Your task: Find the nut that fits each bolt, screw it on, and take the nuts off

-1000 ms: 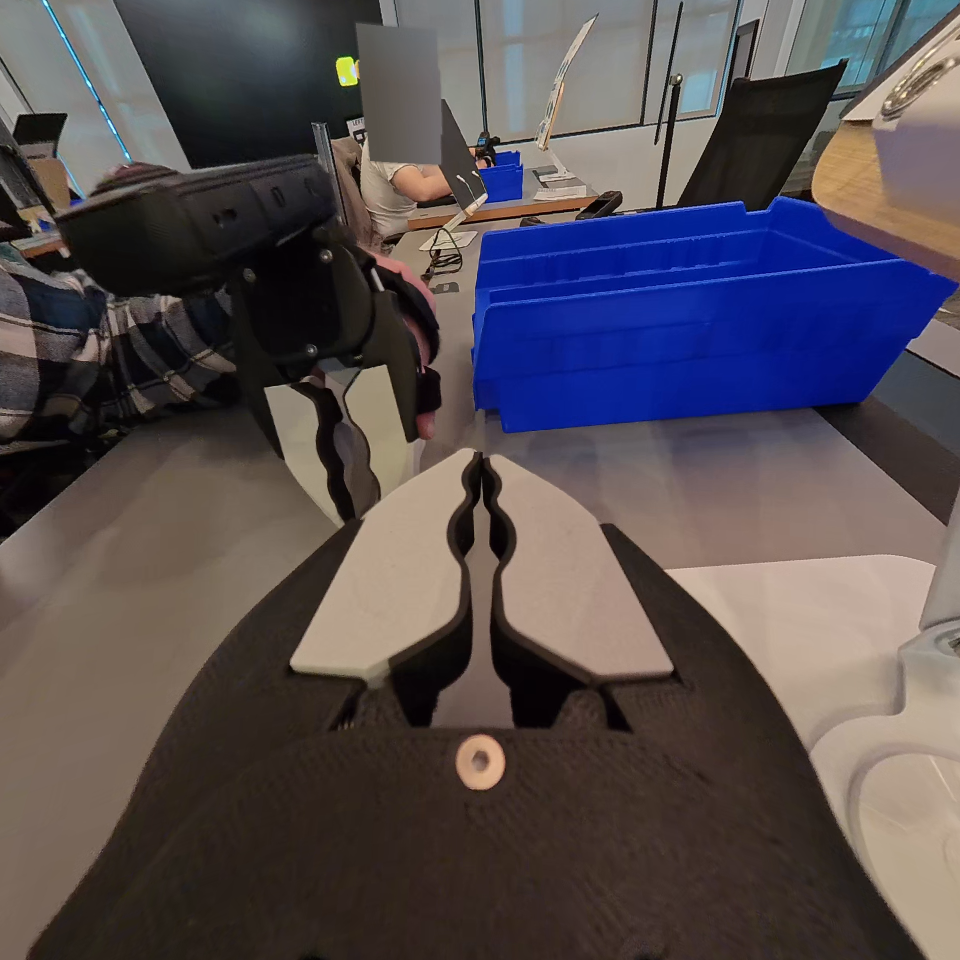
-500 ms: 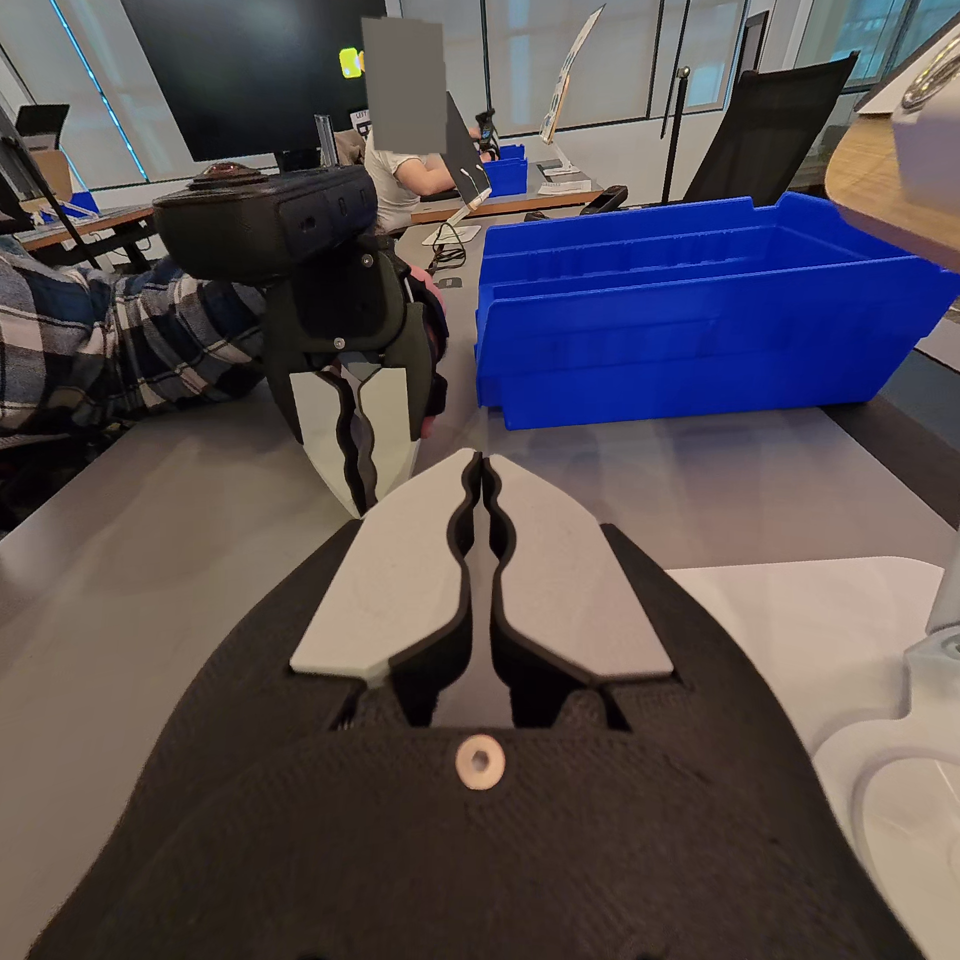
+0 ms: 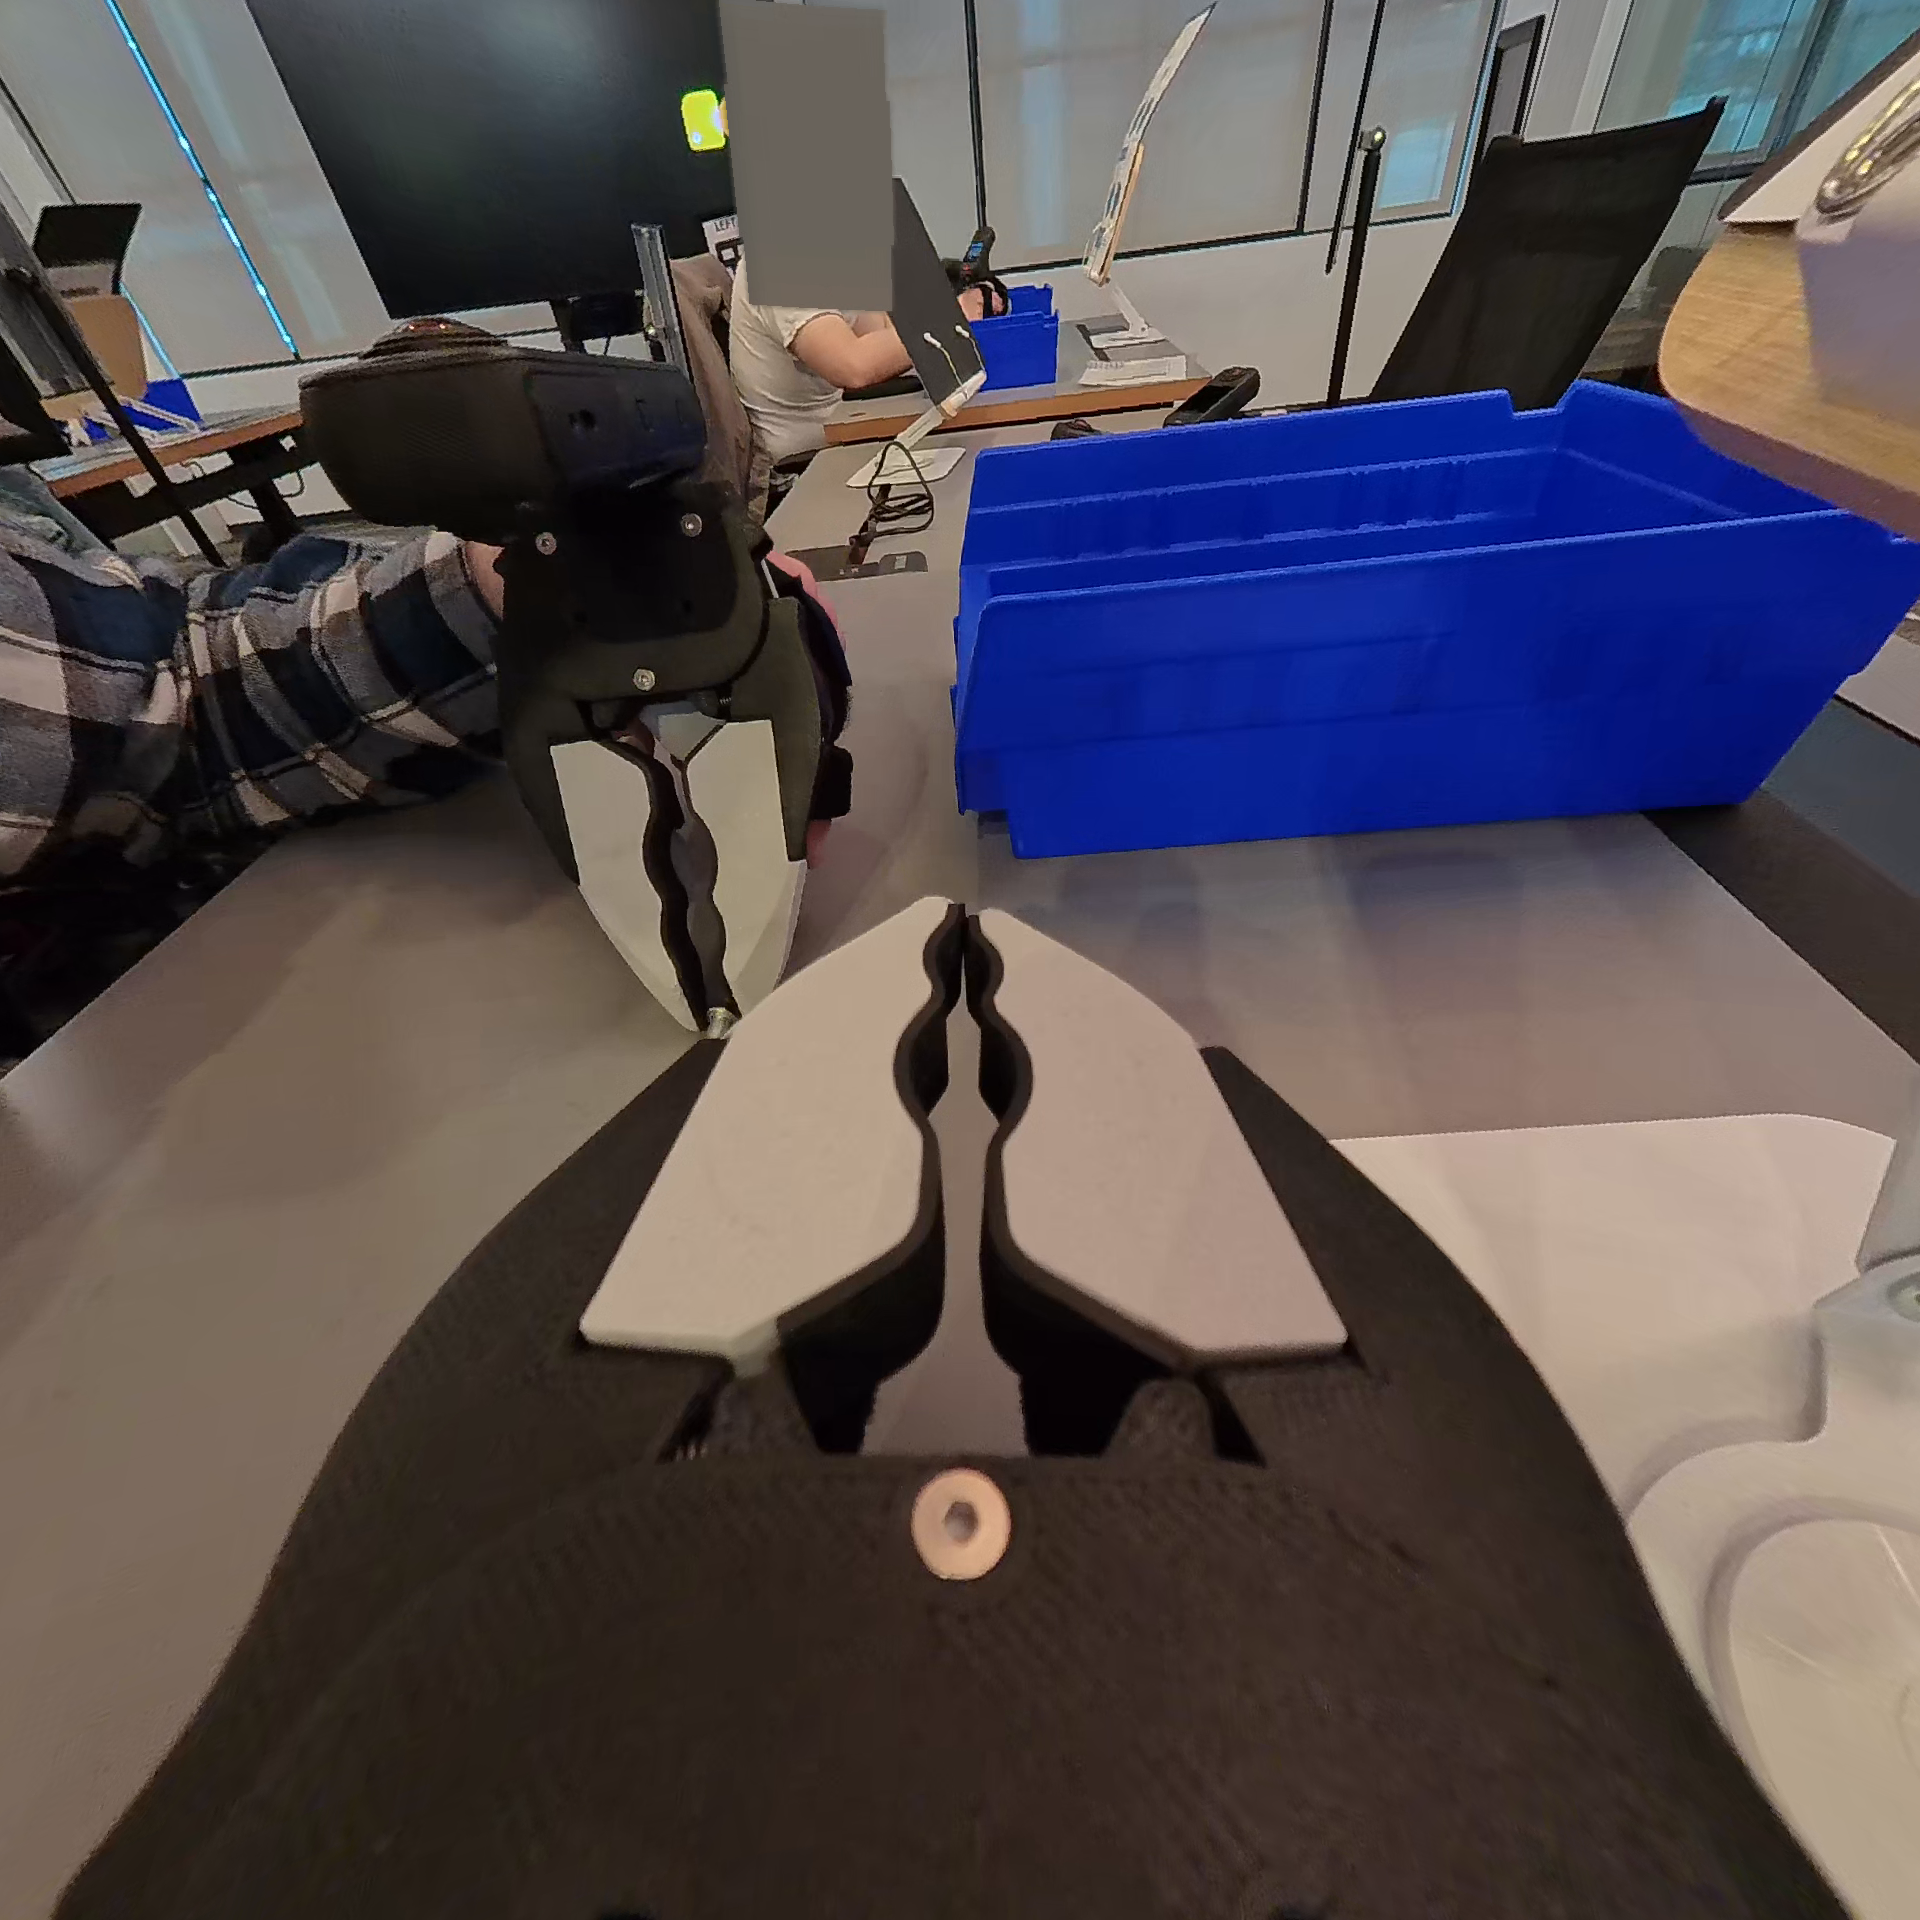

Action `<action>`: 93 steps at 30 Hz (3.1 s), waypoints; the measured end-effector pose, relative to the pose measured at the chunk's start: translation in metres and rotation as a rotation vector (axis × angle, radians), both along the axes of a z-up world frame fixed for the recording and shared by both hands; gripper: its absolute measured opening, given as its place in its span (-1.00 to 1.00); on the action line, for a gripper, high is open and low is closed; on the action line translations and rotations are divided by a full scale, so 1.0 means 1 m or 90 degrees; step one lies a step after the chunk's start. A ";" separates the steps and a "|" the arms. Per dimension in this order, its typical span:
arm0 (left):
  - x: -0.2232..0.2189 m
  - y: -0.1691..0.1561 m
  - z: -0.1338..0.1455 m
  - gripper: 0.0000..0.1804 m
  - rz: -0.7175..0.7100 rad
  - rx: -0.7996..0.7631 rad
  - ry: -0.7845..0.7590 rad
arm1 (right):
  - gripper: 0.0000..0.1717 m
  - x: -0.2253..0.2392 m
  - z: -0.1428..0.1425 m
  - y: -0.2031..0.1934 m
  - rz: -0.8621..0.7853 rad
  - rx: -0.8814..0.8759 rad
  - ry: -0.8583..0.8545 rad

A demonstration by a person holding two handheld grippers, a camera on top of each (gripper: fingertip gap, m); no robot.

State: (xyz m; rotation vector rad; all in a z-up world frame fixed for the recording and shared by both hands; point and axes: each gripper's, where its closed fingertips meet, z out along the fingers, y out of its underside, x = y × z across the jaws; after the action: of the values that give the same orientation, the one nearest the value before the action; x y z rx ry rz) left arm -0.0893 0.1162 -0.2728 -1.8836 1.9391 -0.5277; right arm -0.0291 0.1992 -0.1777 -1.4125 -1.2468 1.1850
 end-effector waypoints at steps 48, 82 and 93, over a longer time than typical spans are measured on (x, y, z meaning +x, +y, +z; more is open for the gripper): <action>0.066 0.057 0.109 -0.89 0.271 -0.094 -0.660 | -0.91 0.003 0.038 -0.026 0.108 -0.101 0.200; 0.093 0.041 0.082 -0.68 0.208 -0.031 -0.509 | -0.94 -0.002 0.037 -0.042 0.146 -0.068 0.179; 0.091 0.039 0.086 -0.82 0.199 -0.042 -0.528 | -0.94 -0.003 0.033 -0.044 0.153 -0.063 0.164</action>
State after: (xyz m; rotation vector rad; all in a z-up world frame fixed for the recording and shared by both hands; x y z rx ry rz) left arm 0.0018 0.1549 -0.1863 -1.5799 1.0817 -1.0635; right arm -0.0325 0.1549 -0.1447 -1.1571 -1.2117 1.5589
